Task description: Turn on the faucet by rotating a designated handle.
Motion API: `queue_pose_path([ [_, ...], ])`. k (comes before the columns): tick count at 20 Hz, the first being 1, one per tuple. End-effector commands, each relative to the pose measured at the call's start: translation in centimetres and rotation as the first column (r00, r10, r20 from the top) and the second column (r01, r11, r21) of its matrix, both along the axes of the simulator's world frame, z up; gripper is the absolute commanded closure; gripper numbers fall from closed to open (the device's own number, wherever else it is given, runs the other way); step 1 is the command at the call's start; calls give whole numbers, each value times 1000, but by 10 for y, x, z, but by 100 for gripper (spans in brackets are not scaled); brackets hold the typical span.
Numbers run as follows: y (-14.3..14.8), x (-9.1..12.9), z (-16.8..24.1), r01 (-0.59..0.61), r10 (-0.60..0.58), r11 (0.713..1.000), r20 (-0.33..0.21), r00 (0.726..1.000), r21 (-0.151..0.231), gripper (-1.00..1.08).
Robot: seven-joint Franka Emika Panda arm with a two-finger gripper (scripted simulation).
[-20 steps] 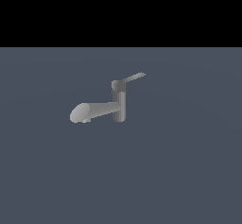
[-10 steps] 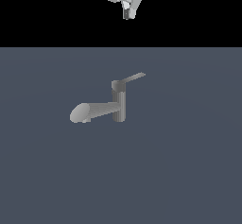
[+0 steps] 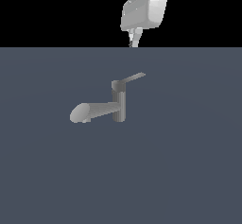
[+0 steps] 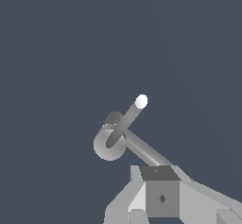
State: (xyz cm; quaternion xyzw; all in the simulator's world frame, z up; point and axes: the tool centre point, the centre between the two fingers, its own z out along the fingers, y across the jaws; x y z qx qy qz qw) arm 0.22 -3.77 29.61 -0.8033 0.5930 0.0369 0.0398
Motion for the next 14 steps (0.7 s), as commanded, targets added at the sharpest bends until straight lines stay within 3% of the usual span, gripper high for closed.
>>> queue_pose_path([
  [1,-5,10,-17,83,-83,997,-7,997,-11,108],
  [5,-15,24,-45,210,-211,977,-12,977,-33,108],
  [14,-35,44,-93,421,-423,903,-2,906,-84,108],
])
